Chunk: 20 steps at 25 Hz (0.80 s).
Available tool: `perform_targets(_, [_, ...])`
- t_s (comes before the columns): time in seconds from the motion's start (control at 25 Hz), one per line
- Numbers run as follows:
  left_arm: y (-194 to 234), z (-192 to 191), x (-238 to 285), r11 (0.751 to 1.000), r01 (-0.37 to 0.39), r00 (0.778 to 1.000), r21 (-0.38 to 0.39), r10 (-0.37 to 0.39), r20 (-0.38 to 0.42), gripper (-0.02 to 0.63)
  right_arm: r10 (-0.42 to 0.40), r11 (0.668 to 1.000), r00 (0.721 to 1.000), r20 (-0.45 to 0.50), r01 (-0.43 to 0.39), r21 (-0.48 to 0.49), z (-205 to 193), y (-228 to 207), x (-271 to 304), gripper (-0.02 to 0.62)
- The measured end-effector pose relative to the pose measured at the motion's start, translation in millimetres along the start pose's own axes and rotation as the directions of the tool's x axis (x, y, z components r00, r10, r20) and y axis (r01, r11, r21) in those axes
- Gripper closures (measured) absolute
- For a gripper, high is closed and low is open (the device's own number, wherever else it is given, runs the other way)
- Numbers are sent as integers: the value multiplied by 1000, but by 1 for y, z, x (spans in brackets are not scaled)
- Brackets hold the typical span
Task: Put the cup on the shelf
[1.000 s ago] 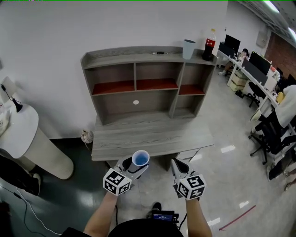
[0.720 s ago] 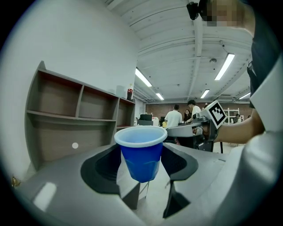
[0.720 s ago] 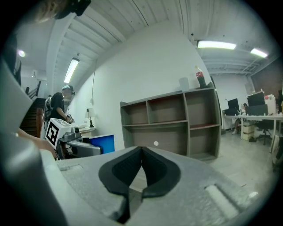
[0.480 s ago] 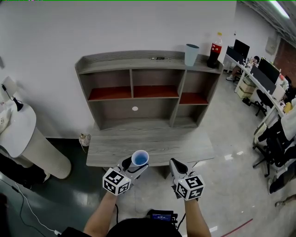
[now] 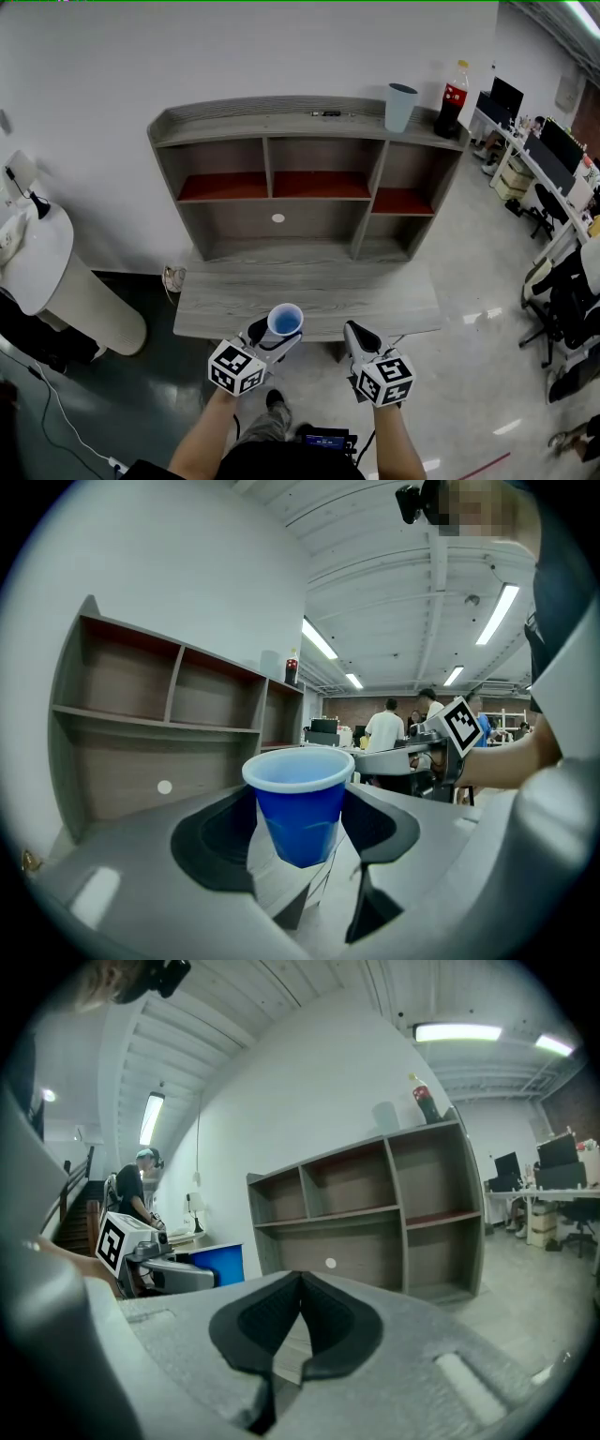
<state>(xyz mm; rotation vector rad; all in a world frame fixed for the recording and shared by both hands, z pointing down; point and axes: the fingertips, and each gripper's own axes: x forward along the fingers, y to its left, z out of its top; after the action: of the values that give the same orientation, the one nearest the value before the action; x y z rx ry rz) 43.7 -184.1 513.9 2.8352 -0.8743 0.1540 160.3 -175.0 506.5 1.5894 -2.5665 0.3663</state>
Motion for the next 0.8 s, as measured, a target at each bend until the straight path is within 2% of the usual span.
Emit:
perform_targets(0.32, [34,8,44,1000,28,1000,5,-28,12,318,-24,1000,1000,-7,24,-11,6,-32,34,597])
perform_targets(0.8, [109,55,119,996,83,996,41,-85,29,319,-59,996,998,2,59,-72,57,-84,126,597])
